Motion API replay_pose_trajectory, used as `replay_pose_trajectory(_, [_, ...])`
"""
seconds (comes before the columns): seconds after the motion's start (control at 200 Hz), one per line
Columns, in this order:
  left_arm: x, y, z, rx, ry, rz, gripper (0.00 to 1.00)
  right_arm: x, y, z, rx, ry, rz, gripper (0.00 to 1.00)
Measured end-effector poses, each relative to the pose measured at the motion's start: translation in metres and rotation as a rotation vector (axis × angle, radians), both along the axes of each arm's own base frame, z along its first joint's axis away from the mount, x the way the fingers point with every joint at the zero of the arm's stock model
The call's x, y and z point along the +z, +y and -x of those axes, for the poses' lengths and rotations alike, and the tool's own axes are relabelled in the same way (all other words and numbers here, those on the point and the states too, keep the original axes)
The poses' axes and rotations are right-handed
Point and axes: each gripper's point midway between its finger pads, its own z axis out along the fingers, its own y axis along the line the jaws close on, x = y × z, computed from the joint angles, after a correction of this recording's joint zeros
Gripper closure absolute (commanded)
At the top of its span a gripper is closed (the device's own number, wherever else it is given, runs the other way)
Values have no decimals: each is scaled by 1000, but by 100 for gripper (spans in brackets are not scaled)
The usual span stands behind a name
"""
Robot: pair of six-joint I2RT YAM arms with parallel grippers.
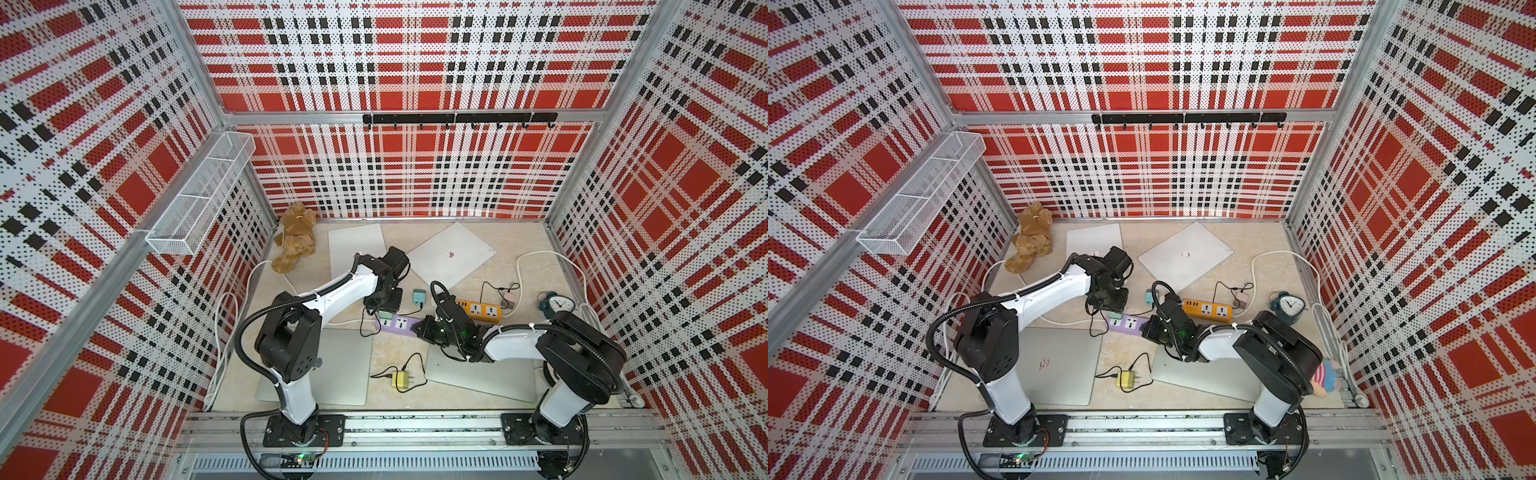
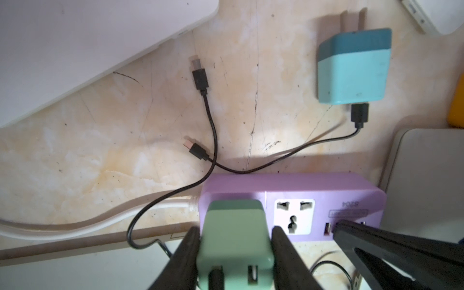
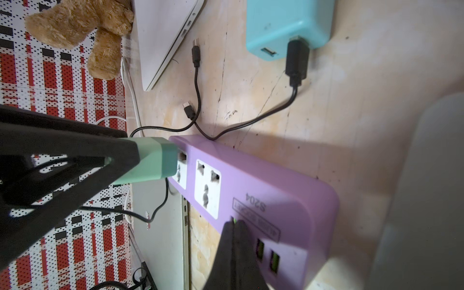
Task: Unplug the laptop charger
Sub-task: Remove the plug from the socket.
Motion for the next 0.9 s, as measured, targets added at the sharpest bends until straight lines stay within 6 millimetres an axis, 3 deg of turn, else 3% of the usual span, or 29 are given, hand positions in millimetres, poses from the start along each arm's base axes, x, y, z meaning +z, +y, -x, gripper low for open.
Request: replay_pose_trajectory(0.897, [14,10,-8,20,-19,11,74,1,-2,-2,-7,-6,18,100])
